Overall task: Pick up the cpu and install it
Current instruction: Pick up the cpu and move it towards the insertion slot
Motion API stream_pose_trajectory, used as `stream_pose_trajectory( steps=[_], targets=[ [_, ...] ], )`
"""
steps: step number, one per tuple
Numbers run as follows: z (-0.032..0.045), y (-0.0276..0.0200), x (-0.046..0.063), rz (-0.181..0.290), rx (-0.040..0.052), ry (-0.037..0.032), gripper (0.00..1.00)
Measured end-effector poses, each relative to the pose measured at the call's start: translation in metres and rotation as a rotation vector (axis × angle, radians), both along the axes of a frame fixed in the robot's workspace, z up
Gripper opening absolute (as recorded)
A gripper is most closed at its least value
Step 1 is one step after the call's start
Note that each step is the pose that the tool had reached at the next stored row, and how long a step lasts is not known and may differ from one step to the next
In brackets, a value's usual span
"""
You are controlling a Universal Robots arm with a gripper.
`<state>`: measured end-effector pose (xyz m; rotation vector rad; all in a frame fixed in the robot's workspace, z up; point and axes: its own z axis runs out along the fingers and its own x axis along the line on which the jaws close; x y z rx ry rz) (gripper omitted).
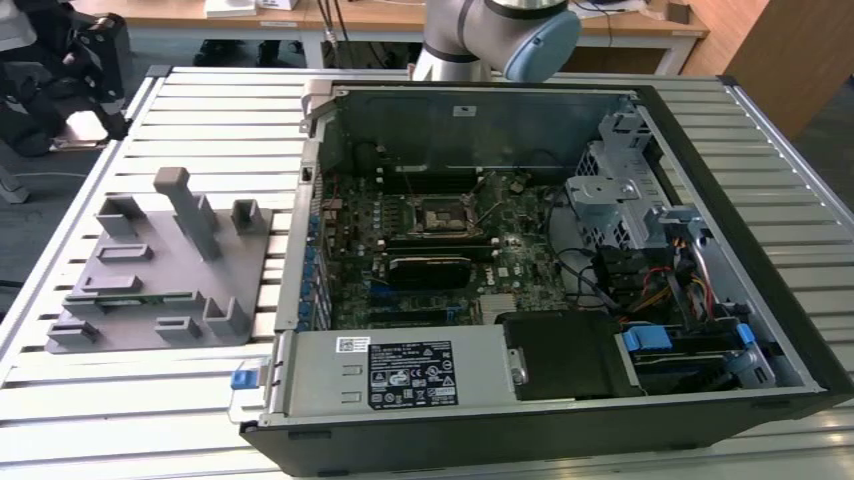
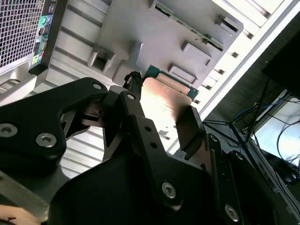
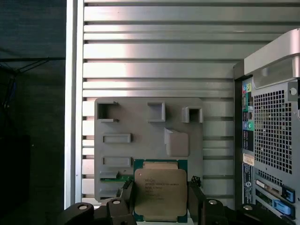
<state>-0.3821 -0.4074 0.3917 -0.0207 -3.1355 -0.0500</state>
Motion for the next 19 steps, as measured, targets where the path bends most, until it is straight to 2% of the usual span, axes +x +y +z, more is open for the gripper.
stream_pose_trajectory(
  steps=[19],
  targets=[
    [0.0, 0.0, 0.016, 0.0, 0.0, 0.0, 0.54]
  ],
)
